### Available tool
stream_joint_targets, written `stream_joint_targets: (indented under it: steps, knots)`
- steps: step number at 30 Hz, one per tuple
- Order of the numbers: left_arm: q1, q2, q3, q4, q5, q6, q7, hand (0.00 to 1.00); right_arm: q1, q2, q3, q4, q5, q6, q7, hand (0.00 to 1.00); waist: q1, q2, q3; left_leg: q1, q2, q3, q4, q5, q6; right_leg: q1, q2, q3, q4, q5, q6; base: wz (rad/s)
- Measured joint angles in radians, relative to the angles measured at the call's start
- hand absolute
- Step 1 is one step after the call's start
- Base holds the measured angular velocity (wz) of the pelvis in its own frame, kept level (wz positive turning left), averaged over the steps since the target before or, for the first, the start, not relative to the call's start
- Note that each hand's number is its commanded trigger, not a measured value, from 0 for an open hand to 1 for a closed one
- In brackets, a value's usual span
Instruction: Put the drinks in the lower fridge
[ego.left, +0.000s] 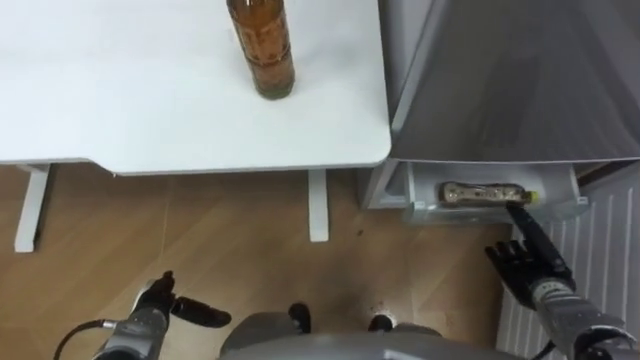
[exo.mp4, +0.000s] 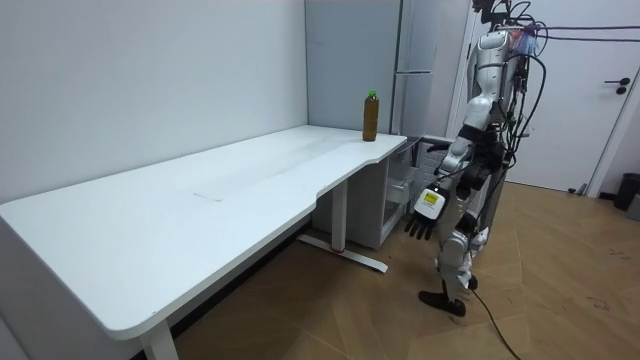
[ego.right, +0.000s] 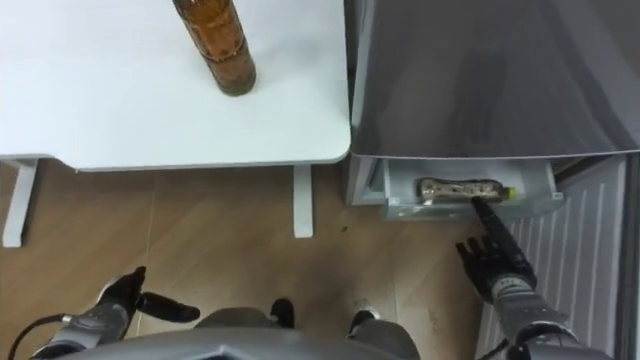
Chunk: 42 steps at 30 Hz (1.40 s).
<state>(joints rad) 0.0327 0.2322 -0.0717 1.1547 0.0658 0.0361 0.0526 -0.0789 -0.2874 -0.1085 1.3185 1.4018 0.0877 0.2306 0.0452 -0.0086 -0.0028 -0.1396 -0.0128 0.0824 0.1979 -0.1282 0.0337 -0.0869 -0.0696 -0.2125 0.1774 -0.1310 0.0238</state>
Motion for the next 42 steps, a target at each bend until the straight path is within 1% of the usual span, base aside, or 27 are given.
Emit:
stream_joint_targets:
  steps: [2, 4, 7, 8, 9, 10, 12, 13, 14, 15, 18, 21, 23, 24, 25, 27, 29, 30, 32, 33, 34, 35, 36, 38, 39, 41, 42]
  knots:
    - [0.024, -0.008, 0.038, -0.006, 0.015, 0.0, 0.004, 0.0, 0.024, 0.006, 0.0, 0.0, -0.023, -0.005, 0.002, 0.0, -0.007, -0.002, -0.0003, 0.018, 0.002, 0.0, -0.002, -0.002, -0.004, 0.017, 0.005, 0.009, -0.006, 0.001, -0.001, -0.06]
    - [0.04, -0.014, 0.068, -0.018, 0.015, -0.001, 0.006, 0.0, 0.026, 0.018, 0.0, 0.0, -0.043, -0.013, 0.005, 0.0, -0.017, -0.005, 0.0038, 0.031, 0.003, -0.001, -0.004, -0.003, -0.005, 0.032, 0.006, 0.008, -0.008, 0.0, -0.002, 0.0]
    - [0.053, -0.017, 0.084, -0.034, 0.014, -0.009, 0.012, 0.0, 0.033, 0.038, 0.0, 0.0, -0.041, -0.012, 0.02, 0.0, -0.018, -0.017, 0.007, 0.053, 0.002, 0.001, -0.011, -0.005, -0.006, 0.043, 0.006, 0.01, -0.009, -0.005, -0.001, 0.0]
    - [0.062, -0.016, 0.089, -0.043, 0.005, -0.016, 0.018, 0.0, 0.044, 0.04, 0.006, -0.003, -0.041, -0.012, 0.03, 0.0, -0.017, -0.021, 0.0076, 0.064, 0.001, 0.0, -0.012, -0.007, -0.006, 0.053, 0.005, 0.01, -0.009, -0.008, -0.001, 0.0]
    - [0.067, -0.016, 0.089, -0.046, 0.004, -0.017, 0.024, 0.0, 0.049, 0.041, 0.01, -0.004, -0.041, -0.012, 0.034, 0.0, -0.016, -0.024, 0.006, 0.068, 0.001, 0.0, -0.013, -0.009, -0.006, 0.056, 0.005, 0.01, -0.009, -0.01, 0.0, 0.0]
    - [0.073, -0.015, 0.09, -0.047, 0.004, -0.02, 0.031, 0.0, 0.062, 0.042, 0.011, -0.013, -0.049, -0.011, 0.034, 0.0, -0.015, -0.027, 0.0076, 0.081, 0.001, 0.0, -0.013, -0.013, -0.007, 0.07, 0.005, 0.01, -0.01, -0.012, 0.001, 0.0]
    - [0.086, -0.015, 0.101, -0.044, 0.004, -0.022, 0.034, 0.0, 0.083, 0.042, 0.021, -0.021, -0.09, -0.016, 0.035, 0.0, -0.014, -0.031, 0.0085, 0.098, 0.001, 0.0, -0.012, -0.02, -0.008, 0.088, 0.005, 0.008, -0.014, -0.017, 0.002, 0.0]
    - [0.095, -0.015, 0.109, -0.043, 0.004, -0.022, 0.039, 0.0, 0.1, 0.046, 0.03, -0.021, -0.124, -0.023, 0.035, 0.0, -0.015, -0.032, 0.0075, 0.106, 0.002, -0.002, -0.012, -0.024, -0.009, 0.102, 0.006, 0.005, -0.025, -0.018, 0.002, 0.03]
    - [0.098, -0.016, 0.112, -0.043, 0.005, -0.022, 0.05, 0.0, 0.116, 0.052, 0.03, -0.02, -0.156, -0.023, 0.034, 0.0, -0.015, -0.038, 0.0064, 0.115, 0.002, -0.003, -0.015, -0.027, -0.01, 0.111, 0.008, 0.003, -0.027, -0.018, 0.002, 0.0]
    - [0.1, -0.016, 0.113, -0.042, 0.005, -0.022, 0.053, 0.0, 0.123, 0.056, 0.03, -0.02, -0.168, -0.023, 0.034, 0.0, -0.015, -0.039, 0.0063, 0.117, 0.003, -0.003, -0.016, -0.028, -0.011, 0.114, 0.008, 0.003, -0.028, -0.018, 0.001, 0.0]
    - [0.108, -0.022, 0.117, -0.039, 0.007, -0.022, 0.061, 0.0, 0.151, 0.063, 0.03, -0.022, -0.27, -0.023, 0.032, 0.0, -0.016, -0.039, 0.0073, 0.137, 0.003, -0.001, -0.023, -0.033, -0.012, 0.131, 0.009, 0.008, -0.032, -0.02, 0.002, -0.04]
    - [0.123, -0.026, 0.143, -0.034, 0.006, -0.021, 0.073, 0.0, 0.158, 0.075, 0.04, -0.007, -0.457, -0.024, 0.019, 0.0, -0.019, -0.04, 0.0065, 0.15, 0.004, -0.002, -0.031, -0.036, -0.014, 0.143, 0.012, 0.014, -0.041, -0.02, 0.001, -0.07]
    - [0.118, -0.028, 0.152, -0.035, 0.006, -0.019, 0.074, 0.0, 0.163, 0.075, 0.056, 0.0, -0.651, -0.022, -0.003, 0.0, -0.019, -0.037, 0.0079, 0.148, 0.004, -0.002, -0.031, -0.039, -0.014, 0.143, 0.012, 0.013, -0.041, -0.02, 0.002, 0.0]
    - [0.117, -0.029, 0.152, -0.035, 0.003, -0.019, 0.074, 0.0, 0.163, 0.075, 0.065, 0.001, -0.689, -0.022, -0.005, 0.0, -0.018, -0.039, 0.0071, 0.148, 0.004, -0.002, -0.031, -0.039, -0.013, 0.143, 0.012, 0.015, -0.041, -0.02, 0.002, 0.0]
    - [0.117, -0.032, 0.152, -0.035, 0.002, -0.017, 0.075, 0.0, 0.165, 0.075, 0.093, 0.001, -0.753, -0.022, -0.014, 0.0, -0.014, -0.038, 0.007, 0.148, 0.004, 0.0, -0.031, -0.04, -0.013, 0.143, 0.013, 0.017, -0.041, -0.02, 0.002, 0.0]
    - [0.114, -0.038, 0.151, -0.035, -0.048, -0.012, 0.075, 0.0, 0.164, 0.079, 0.126, 0.001, -0.815, -0.02, -0.035, 0.0, -0.013, -0.034, 0.0083, 0.149, 0.005, -0.001, -0.031, -0.041, -0.013, 0.143, 0.013, 0.018, -0.041, -0.02, 0.002, 0.0]
    - [0.12, -0.047, 0.153, -0.032, -0.143, -0.011, 0.076, 0.0, 0.157, 0.08, 0.128, 0.011, -0.862, -0.015, -0.044, 0.0, -0.013, -0.03, 0.0096, 0.149, 0.005, -0.001, -0.029, -0.042, -0.013, 0.15, 0.013, 0.017, -0.041, -0.02, 0.002, 0.0]
    - [0.123, -0.05, 0.159, -0.03, -0.159, -0.011, 0.076, 0.0, 0.156, 0.08, 0.128, 0.014, -0.864, -0.012, -0.045, 0.0, -0.014, -0.03, 0.0108, 0.15, 0.005, -0.002, -0.028, -0.042, -0.013, 0.154, 0.013, 0.017, -0.042, -0.02, 0.002, 0.0]
    - [0.118, -0.065, 0.219, -0.034, -0.239, -0.008, 0.076, 0.0, 0.161, 0.08, 0.121, 0.019, -0.872, -0.002, -0.043, 0.0, -0.015, -0.027, 0.0106, 0.154, 0.007, -0.004, -0.021, -0.048, -0.014, 0.16, 0.014, 0.017, -0.043, -0.02, 0.002, 0.0]
    - [0.119, -0.066, 0.232, -0.033, -0.268, -0.007, 0.076, 0.0, 0.161, 0.081, 0.113, 0.021, -0.878, -0.001, -0.042, 0.0, -0.016, -0.026, 0.0106, 0.158, 0.007, -0.005, -0.018, -0.049, -0.014, 0.164, 0.015, 0.017, -0.043, -0.02, 0.002, 0.0]
    - [0.122, -0.067, 0.253, -0.033, -0.328, -0.005, 0.083, 0.0, 0.164, 0.081, 0.106, 0.024, -0.889, -0.001, -0.043, 0.0, -0.016, -0.024, 0.0146, 0.166, 0.007, -0.004, -0.02, -0.049, -0.014, 0.176, 0.015, 0.018, -0.043, -0.021, 0.003, 0.0]
    - [0.123, -0.068, 0.272, -0.033, -0.381, -0.005, 0.101, 0.0, 0.168, 0.081, 0.106, 0.02, -0.901, 0.0, -0.045, 0.0, -0.012, -0.024, 0.0139, 0.171, 0.006, -0.005, -0.024, -0.052, -0.014, 0.177, 0.014, 0.017, -0.043, -0.025, 0.003, 0.0]
    - [0.122, -0.069, 0.287, -0.034, -0.396, -0.004, 0.11, 0.0, 0.17, 0.081, 0.106, 0.02, -0.903, 0.0, -0.045, 0.0, -0.01, -0.023, 0.0128, 0.173, 0.006, -0.004, -0.024, -0.052, -0.014, 0.177, 0.014, 0.018, -0.042, -0.026, 0.003, 0.0]
    - [0.12, -0.075, 0.354, -0.036, -0.466, -0.005, 0.145, 0.0, 0.179, 0.081, 0.098, 0.022, -0.905, -0.001, -0.043, 0.0, -0.009, -0.022, 0.0121, 0.178, 0.006, -0.002, -0.014, -0.054, -0.013, 0.178, 0.013, 0.019, -0.041, -0.03, 0.004, -0.02]
    - [0.12, -0.076, 0.372, -0.04, -0.493, -0.005, 0.154, 0.0, 0.177, 0.082, 0.092, 0.021, -0.907, 0.0, -0.042, 0.0, -0.009, -0.022, 0.0117, 0.179, 0.006, -0.002, -0.013, -0.054, -0.014, 0.179, 0.013, 0.019, -0.041, -0.03, 0.004, 0.0]
    - [0.122, -0.077, 0.441, -0.089, -0.595, -0.004, 0.215, 0.0, 0.177, 0.083, 0.078, 0.021, -0.94, 0.001, -0.044, 0.0, -0.007, -0.02, 0.0112, 0.188, 0.005, -0.004, -0.015, -0.054, -0.014, 0.189, 0.013, 0.018, -0.042, -0.031, 0.005, 0.02]
    - [0.122, -0.078, 0.459, -0.108, -0.614, -0.004, 0.238, 0.0, 0.177, 0.083, 0.073, 0.02, -0.948, 0.001, -0.045, 0.0, -0.007, -0.02, 0.0109, 0.193, 0.005, -0.004, -0.016, -0.055, -0.014, 0.192, 0.013, 0.018, -0.042, -0.031, 0.005, 0.0]
